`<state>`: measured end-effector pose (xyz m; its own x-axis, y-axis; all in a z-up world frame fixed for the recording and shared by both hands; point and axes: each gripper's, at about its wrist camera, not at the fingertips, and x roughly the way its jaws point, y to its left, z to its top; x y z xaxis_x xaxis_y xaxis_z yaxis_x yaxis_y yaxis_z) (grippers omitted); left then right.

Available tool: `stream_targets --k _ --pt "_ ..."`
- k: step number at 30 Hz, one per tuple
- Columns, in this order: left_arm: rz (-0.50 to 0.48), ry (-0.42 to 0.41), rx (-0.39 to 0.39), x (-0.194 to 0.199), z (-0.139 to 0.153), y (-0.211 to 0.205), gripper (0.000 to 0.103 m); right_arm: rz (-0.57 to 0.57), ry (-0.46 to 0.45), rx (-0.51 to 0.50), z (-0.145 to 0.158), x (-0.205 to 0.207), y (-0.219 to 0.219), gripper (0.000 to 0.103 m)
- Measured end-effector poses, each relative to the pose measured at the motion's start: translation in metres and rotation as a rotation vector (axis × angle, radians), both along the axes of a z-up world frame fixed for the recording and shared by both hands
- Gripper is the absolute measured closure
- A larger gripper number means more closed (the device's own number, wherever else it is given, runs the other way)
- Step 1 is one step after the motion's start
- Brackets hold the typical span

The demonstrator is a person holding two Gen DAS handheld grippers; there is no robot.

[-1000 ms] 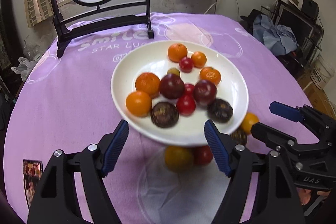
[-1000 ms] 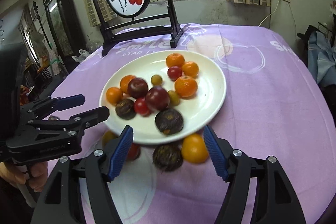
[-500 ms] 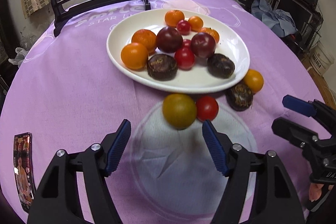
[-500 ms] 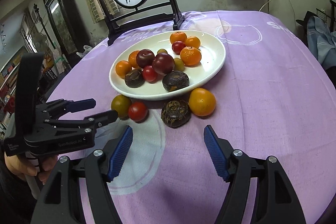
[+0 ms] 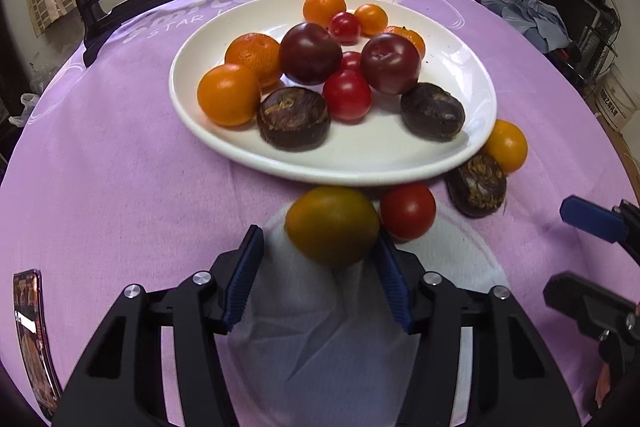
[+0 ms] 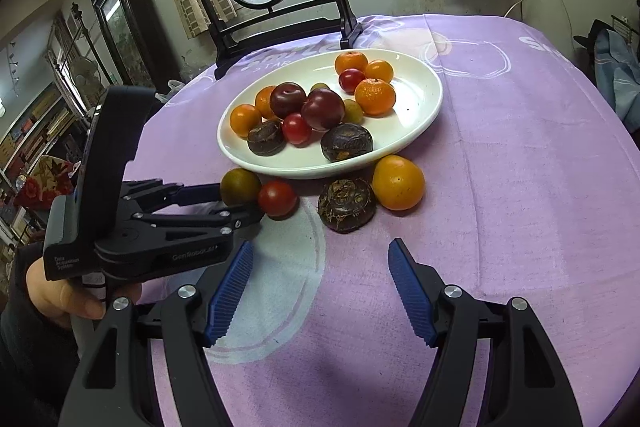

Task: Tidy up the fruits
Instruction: 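Grasp the olive-yellow tomato with the left tool while the right tool grasps an orange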

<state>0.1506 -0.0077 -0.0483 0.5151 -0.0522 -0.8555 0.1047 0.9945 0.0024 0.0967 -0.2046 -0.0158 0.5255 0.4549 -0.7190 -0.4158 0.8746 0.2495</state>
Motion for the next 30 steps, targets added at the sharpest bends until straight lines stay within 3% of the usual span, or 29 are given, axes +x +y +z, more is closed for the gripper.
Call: stream_targets --k 1,3,7,11,17,19,30 --pt "0.003 0.001 -0.004 0.002 0.000 0.000 0.048 -0.003 0.000 -0.001 0.000 0.000 0.000 0.032" --pt "-0.009 -0.016 -0.023 0.002 0.002 0.000 0.061 -0.014 -0.003 -0.007 0.000 0.002 -0.002 0.032" --pt "-0.017 -0.024 -0.006 -0.003 0.003 -0.001 0.062 -0.046 -0.016 -0.035 0.002 0.005 -0.006 0.032" --pt "-0.011 -0.020 -0.049 -0.012 0.007 0.006 0.062 -0.101 -0.037 -0.146 0.001 0.010 -0.010 0.032" --pt "-0.007 -0.032 -0.091 -0.023 0.013 0.012 0.062 -0.136 -0.012 -0.216 -0.011 0.028 -0.019 0.035" --pt "-0.014 -0.038 -0.090 -0.026 0.014 0.011 0.062 -0.127 0.012 -0.229 -0.017 0.035 -0.019 0.046" --pt "-0.035 -0.026 -0.112 -0.027 0.010 0.011 0.062 -0.024 -0.026 -0.337 -0.026 0.065 0.009 0.055"
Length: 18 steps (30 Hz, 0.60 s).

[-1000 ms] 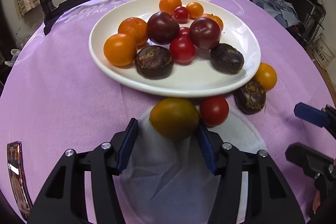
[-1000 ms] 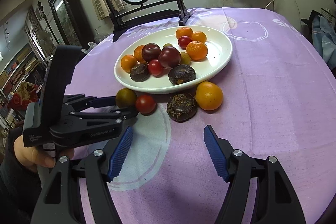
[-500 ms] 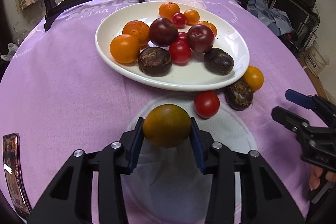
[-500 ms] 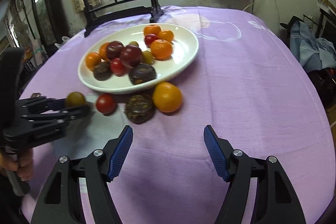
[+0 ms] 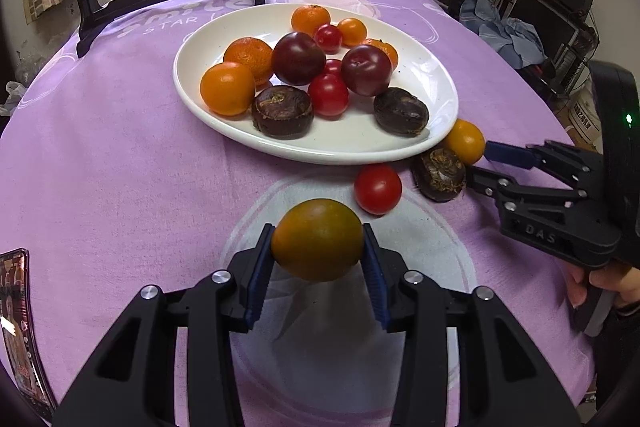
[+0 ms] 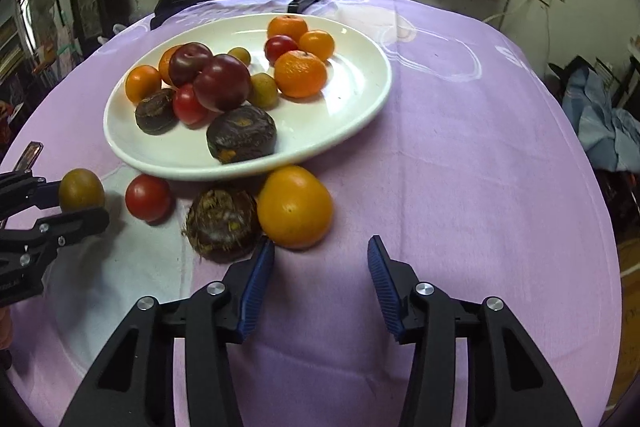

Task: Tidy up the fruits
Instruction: 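Grasp the olive-yellow tomato with the left tool while the right tool grasps an orange, then release the olive-yellow tomato on the plate with the left tool while the right tool releases the orange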

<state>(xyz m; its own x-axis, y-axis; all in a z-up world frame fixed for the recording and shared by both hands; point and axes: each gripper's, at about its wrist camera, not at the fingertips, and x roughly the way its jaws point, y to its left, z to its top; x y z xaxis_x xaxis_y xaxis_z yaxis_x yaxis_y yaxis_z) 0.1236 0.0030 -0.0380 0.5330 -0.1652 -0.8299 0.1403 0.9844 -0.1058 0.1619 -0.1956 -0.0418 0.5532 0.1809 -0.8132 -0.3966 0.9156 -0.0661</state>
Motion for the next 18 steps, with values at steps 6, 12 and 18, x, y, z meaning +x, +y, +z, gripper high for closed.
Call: stream_targets --k 6,12,18 --pt "0.016 0.011 0.005 0.002 -0.003 0.003 0.062 -0.002 0.002 0.037 0.003 0.006 0.002 0.066" --pt "0.012 -0.018 0.008 0.000 0.011 0.002 0.062 -0.026 -0.043 0.094 0.028 -0.010 -0.012 0.066" --pt "0.009 -0.093 0.035 0.011 0.049 -0.001 0.062 0.022 -0.147 0.140 0.072 -0.018 -0.005 0.066"
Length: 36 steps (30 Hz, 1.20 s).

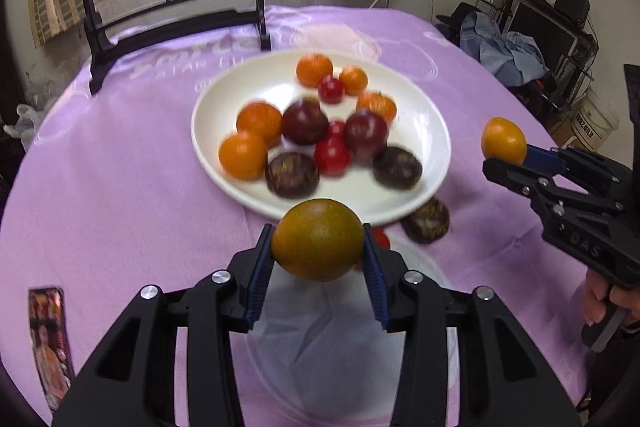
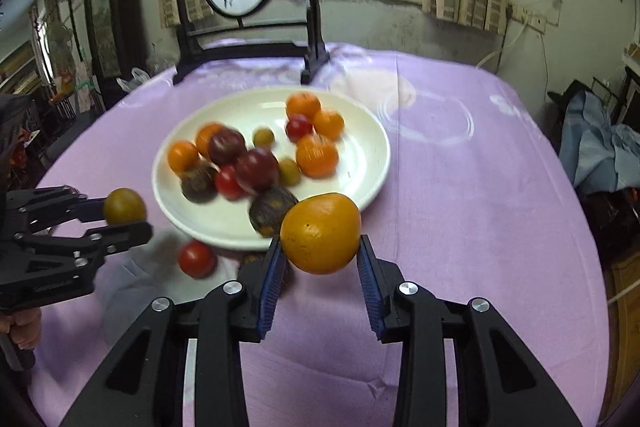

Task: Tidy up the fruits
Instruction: 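Release the olive-yellow tomato on the plate with the left tool while the right tool releases the orange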

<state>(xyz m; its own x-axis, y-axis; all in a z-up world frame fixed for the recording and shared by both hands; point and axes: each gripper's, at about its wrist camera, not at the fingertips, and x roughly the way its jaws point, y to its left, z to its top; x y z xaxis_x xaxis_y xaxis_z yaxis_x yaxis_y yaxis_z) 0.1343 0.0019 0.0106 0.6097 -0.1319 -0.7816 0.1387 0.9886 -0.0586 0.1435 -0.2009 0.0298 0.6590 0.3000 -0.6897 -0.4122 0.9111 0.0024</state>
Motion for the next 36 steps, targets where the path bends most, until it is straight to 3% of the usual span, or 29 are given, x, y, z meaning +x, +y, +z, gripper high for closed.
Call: stream_targets --k 6,19,21,23,24,36 --pt "0.031 -0.064 0.018 0.039 0.029 -0.006 0.062 0.021 -0.026 0.000 0.009 0.027 0.023 0.066" --pt "0.133 0.024 0.007 0.123 0.003 -0.006 0.061 -0.036 0.058 0.033 -0.026 0.078 0.027 0.065" --pt "0.139 0.032 0.001 0.131 0.002 -0.009 0.054 -0.036 0.074 0.055 -0.029 0.081 0.025 0.063" --pt "0.145 0.021 0.013 0.133 0.004 -0.013 0.039 -0.040 0.071 0.065 -0.030 0.079 0.023 0.055" --pt "0.149 0.009 0.021 0.132 0.005 -0.014 0.035 -0.041 0.067 0.065 -0.029 0.078 0.022 0.050" --pt "0.129 -0.003 0.007 0.088 0.011 -0.008 0.034 -0.014 0.050 0.071 -0.017 0.043 0.010 0.050"
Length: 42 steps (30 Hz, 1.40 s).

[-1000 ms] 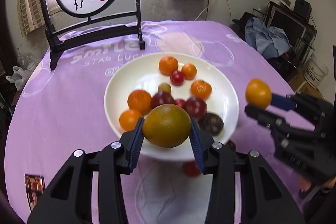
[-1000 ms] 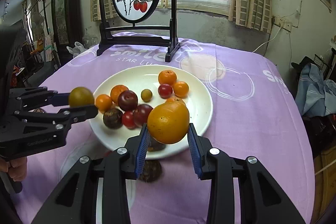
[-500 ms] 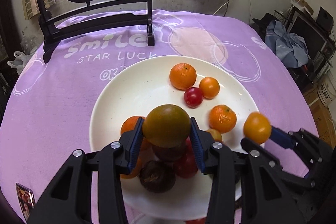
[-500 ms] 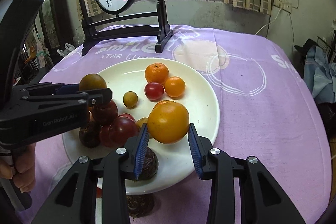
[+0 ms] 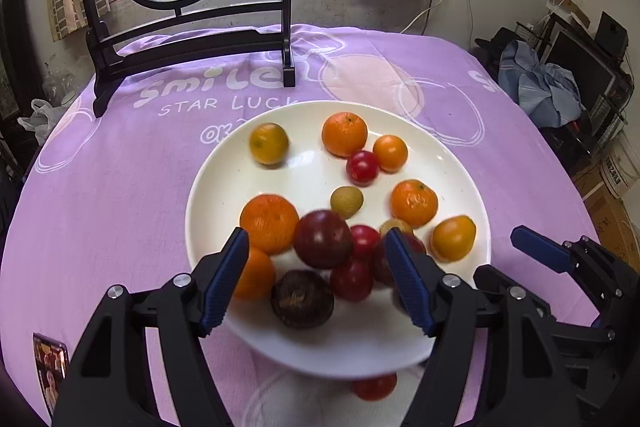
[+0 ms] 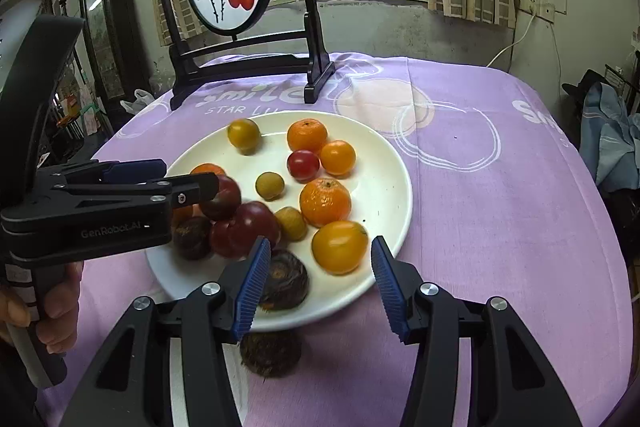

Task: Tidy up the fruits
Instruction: 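Release the olive-yellow tomato on the plate with the left tool while the right tool releases the orange, then grasp the dark brown round fruit with the right tool while the left tool grasps a red tomato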

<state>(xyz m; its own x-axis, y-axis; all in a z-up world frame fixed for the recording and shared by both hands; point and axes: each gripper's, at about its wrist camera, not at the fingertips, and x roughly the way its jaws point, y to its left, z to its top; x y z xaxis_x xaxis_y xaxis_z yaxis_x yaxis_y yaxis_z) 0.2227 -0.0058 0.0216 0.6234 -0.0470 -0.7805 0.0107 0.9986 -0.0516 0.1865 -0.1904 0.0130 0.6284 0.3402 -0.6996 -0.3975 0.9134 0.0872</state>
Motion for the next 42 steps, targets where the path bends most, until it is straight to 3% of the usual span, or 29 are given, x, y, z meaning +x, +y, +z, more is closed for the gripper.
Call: stream_targets --k 11,19,30,36,42 --pt "-0.029 0.013 -0.023 -0.065 -0.013 0.003 0.024 0.052 0.032 -0.060 -0.017 -0.048 0.006 0.050" --pt "-0.024 0.042 -0.020 -0.097 -0.034 0.014 0.023 0.071 0.060 -0.122 -0.037 -0.060 0.019 0.050" --pt "-0.032 0.081 -0.056 -0.095 -0.052 0.022 0.021 0.053 0.091 -0.185 -0.056 -0.048 0.033 0.050" --pt "-0.036 0.101 -0.046 -0.092 -0.059 0.020 0.020 0.051 0.082 -0.174 -0.056 -0.043 0.038 0.060" --pt "-0.054 0.106 -0.014 -0.094 -0.062 0.009 0.020 0.022 0.076 -0.109 -0.043 -0.050 0.019 0.060"
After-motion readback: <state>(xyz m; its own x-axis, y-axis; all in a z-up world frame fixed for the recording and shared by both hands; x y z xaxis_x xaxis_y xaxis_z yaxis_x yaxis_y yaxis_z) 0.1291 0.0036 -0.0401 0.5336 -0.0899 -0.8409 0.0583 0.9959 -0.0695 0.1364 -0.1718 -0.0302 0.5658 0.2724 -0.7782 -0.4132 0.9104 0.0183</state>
